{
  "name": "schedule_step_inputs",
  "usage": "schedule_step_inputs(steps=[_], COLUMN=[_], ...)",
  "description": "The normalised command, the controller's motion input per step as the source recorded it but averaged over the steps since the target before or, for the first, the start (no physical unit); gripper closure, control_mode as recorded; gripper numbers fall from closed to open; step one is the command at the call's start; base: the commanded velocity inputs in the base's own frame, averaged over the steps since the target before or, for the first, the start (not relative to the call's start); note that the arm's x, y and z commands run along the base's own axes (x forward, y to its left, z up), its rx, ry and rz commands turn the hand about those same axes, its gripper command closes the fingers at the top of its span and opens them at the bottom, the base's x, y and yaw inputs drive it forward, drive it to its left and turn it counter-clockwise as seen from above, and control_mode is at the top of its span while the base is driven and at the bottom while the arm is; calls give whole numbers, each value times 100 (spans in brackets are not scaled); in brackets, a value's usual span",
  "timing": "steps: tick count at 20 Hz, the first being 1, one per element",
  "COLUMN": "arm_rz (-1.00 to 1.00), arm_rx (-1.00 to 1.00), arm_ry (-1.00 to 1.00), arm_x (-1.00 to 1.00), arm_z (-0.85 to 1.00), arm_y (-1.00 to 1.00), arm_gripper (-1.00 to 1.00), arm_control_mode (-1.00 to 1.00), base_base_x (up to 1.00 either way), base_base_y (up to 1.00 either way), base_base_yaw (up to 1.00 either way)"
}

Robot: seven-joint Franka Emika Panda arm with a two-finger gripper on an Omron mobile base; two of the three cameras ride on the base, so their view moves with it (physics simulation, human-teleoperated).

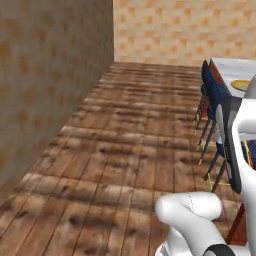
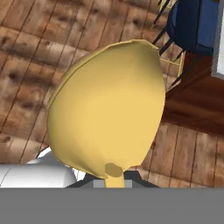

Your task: Take the fork and place it on the left side of the plate. Then take the spoon and place it on the right side of the plate. Make sure they're directly next to the plate.

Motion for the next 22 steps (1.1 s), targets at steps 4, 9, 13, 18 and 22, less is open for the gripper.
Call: schedule_step_inputs(steps=[4,9,13,18,22], arm_rz=[0,0,0,0,0], arm_rx=[0,0,0,0,0], arm_ry=[0,0,0,0,0], arm_x=[0,0,0,0,0], arm_z=[0,0,0,0,0], arm_y=[0,0,0,0,0], arm_gripper=[100,100,100,100,100], arm_control_mode=[100,100,100,100,100], base_base_x=[96,95,95,95,94], base_base_y=[63,63,63,62,61], base_base_yaw=[-49,-50,-51,-51,-51])
